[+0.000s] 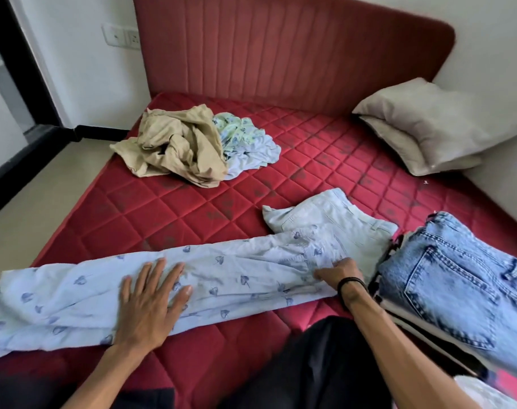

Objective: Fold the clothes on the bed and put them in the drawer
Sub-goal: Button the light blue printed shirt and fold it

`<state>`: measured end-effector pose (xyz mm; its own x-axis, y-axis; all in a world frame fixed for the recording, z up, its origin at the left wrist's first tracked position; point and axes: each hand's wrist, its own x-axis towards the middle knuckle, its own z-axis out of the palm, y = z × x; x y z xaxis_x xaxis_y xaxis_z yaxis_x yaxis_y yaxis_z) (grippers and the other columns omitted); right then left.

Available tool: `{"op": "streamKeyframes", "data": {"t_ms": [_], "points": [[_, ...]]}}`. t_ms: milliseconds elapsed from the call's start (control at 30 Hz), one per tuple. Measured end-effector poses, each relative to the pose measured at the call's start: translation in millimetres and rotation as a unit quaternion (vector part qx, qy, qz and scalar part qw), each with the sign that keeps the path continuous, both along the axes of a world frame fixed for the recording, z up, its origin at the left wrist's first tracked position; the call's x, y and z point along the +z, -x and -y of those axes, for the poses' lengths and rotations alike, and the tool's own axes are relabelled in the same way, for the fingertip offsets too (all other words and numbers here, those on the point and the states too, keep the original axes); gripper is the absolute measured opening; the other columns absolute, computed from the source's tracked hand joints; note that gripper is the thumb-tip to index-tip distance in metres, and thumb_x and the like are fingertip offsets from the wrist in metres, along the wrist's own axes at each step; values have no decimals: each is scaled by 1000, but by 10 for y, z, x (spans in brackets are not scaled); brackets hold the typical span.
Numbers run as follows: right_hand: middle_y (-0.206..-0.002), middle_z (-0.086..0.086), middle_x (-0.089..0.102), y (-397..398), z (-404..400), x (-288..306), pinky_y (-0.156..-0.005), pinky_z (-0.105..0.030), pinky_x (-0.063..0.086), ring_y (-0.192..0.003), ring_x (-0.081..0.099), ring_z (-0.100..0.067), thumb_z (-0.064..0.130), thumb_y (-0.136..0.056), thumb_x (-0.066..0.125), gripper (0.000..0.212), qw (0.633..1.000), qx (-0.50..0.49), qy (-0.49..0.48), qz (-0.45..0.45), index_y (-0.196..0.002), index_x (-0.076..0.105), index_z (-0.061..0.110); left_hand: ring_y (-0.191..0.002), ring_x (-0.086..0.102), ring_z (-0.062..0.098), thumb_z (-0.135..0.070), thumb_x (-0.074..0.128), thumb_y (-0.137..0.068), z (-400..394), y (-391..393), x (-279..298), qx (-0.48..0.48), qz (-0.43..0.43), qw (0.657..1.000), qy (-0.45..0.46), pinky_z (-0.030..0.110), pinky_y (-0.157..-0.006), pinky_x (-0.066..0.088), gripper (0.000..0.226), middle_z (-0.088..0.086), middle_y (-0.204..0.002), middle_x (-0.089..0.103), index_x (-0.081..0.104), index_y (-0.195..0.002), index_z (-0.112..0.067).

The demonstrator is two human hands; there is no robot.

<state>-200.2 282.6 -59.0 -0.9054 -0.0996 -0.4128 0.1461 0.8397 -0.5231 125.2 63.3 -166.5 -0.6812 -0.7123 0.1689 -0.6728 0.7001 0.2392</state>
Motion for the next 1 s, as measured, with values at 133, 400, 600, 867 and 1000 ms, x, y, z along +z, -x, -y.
{"op": "streamKeyframes", "data": {"t_ms": [133, 400, 600, 867, 1000], "points": [[-134, -18, 46, 74, 59, -65, -104, -52, 46, -125, 48, -41, 57, -55, 91, 100, 999, -18, -1, -30, -130, 37, 19, -150, 35, 29, -73, 22, -97, 21, 3, -3, 5, 12, 1000, -15, 58, -118, 23, 69, 1, -164, 36, 36, -156, -41], [-92, -13, 71, 70, 46, -63, -76, -38, 54, -86, 66, -31, 57, -60, 93, 72, 999, -18, 42, 15, -102, 66, 4, -154, 28, 27, -75, 14, -98, 22, -41, -14, 8, 30, 999, -14, 58, -121, 19, 71, 1, -167, 30, 32, -158, -41], [-63, -12, 57, 30, 90, 5, -57, -51, 63, -59, 61, -26, 11, -65, 85, 33, 995, -40, 86, -27, -63, 53, 12, -157, 16, 33, -74, -2, -94, -146, 226, 183, 70, 36, 996, -52, 69, -121, 5, 82, 7, -170, 23, 28, -161, -37], [-86, -16, 66, 42, 80, 75, -71, -38, 53, -80, 65, -32, 19, -66, 82, 24, 994, -52, 64, -75, -67, 62, 5, -158, -16, 18, -62, 22, -106, -1122, 1430, 389, -186, -66, 980, -26, 55, -127, -4, 64, -3, -173, -4, 11, -164, -36], [-65, -8, 54, -3, 26, 75, -54, -30, 41, -59, 50, -24, 12, -67, 81, 19, 995, -30, 76, -51, -69, 62, 8, -157, -19, 21, -71, 23, -102, -1240, 1491, -97, -207, 2, 978, -16, 58, -122, -5, 72, 2, -173, -3, 14, -164, -36]]}}
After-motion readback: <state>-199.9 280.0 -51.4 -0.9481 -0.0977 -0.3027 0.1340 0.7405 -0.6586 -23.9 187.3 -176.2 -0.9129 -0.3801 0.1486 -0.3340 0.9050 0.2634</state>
